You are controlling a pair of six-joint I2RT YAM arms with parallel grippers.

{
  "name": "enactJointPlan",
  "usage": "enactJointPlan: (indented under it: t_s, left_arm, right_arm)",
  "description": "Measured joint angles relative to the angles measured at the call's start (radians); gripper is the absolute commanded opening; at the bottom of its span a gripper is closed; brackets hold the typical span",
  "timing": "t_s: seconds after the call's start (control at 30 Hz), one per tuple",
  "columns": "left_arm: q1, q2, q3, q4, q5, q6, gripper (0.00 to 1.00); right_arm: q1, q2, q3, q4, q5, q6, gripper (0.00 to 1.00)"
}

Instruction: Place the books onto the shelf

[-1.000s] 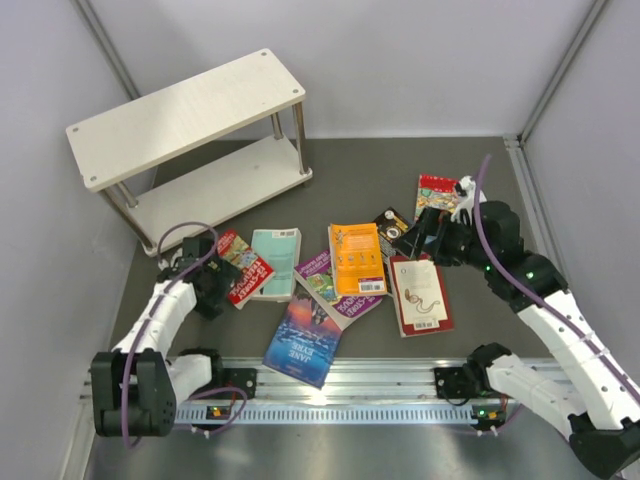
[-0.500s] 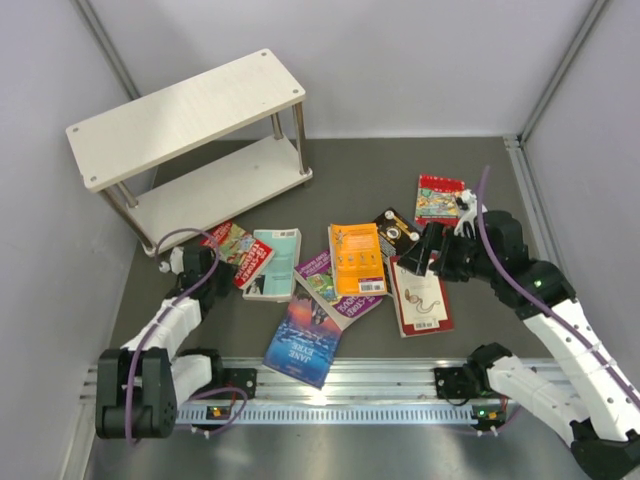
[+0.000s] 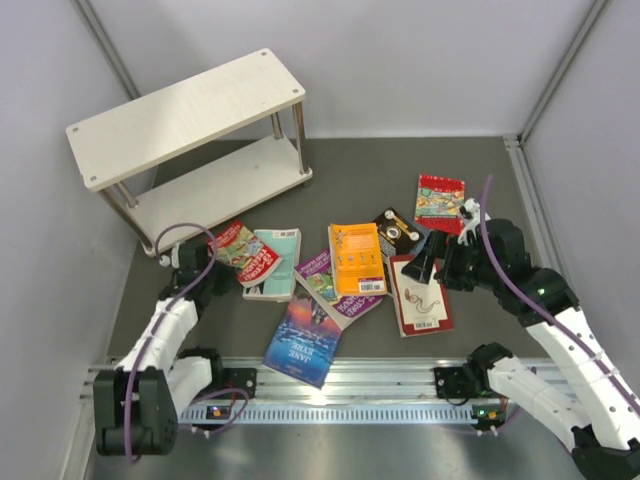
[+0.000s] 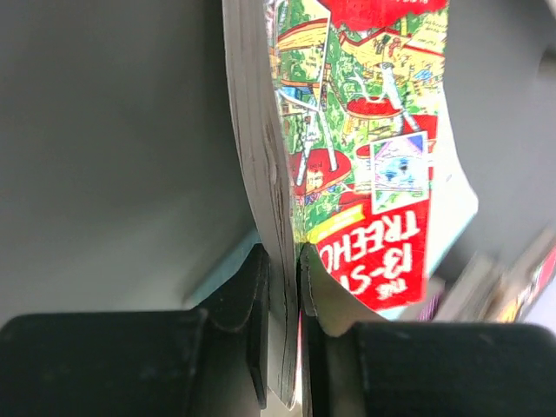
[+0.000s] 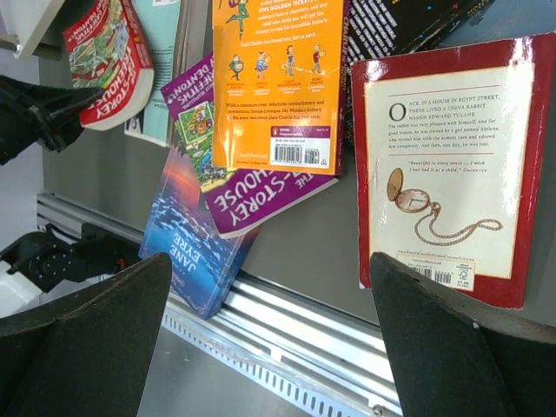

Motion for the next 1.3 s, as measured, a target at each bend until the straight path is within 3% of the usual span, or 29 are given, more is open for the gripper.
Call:
enactJointPlan:
  t_s: [0.2,0.4,0.7,1.0,1.3]
  left_arm:
    - [-0.003,-0.180,0.100,-0.273,0.121,0.068,0.00]
    - [-0.086,-0.147,0.397,-0.435,0.240,0.151,0.00]
    - [-0.262,0.197,1.198,-0.509,0.321,0.333,0.00]
    - [-0.269,0.613,1.835,-0.562,0.189,0.415,0.00]
    - [-0.215,0.827,1.882,-0.552,0.056,0.357,0.00]
  right_arm:
    - [0.000,0.000,-0.018,0.008,0.000,0.007,0.96]
    - [0.000,0.000,-0.053,0.011,-0.007,0.007,0.95]
    - [0.000,0.001,-0.102,0.044,-0.040,0.010,0.95]
    - [0.000,-0.036,-0.103,0.066,-0.067,0.021,0.95]
    - [0.000,-0.063,-0.094,0.035,-0.063,-0.002,0.96]
